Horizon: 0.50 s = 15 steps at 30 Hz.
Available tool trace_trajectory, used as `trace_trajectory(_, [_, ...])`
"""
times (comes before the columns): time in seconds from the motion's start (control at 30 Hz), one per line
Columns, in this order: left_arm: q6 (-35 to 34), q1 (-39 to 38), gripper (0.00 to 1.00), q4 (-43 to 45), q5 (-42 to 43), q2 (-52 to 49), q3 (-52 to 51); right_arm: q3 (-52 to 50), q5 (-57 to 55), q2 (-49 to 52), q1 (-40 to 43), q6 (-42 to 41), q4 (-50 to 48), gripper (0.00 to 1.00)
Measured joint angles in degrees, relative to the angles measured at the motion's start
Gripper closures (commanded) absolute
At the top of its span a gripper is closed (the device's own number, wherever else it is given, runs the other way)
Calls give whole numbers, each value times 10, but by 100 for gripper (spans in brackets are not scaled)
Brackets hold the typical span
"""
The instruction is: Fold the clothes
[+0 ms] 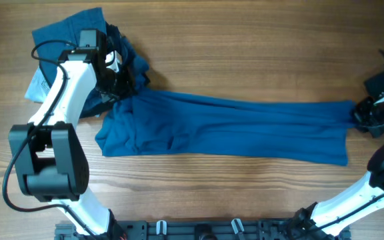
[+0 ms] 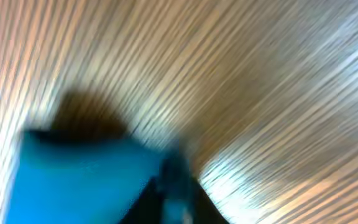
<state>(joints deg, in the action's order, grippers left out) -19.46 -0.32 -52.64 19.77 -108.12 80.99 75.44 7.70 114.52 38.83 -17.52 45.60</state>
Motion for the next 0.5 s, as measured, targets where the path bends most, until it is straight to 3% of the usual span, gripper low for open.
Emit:
trace_trajectory(0.1, [-4, -1, 76, 9, -8, 0, 0, 0, 20, 0, 22, 21, -6, 29])
trace_trajectory(0.3, [-3, -2, 72, 12, -15, 0, 0, 0, 37, 0, 25, 43, 17, 29])
trace_trajectory(0.5, [-4, -2, 69, 12, -15, 0, 0, -10, 103, -1, 23, 134, 13, 29])
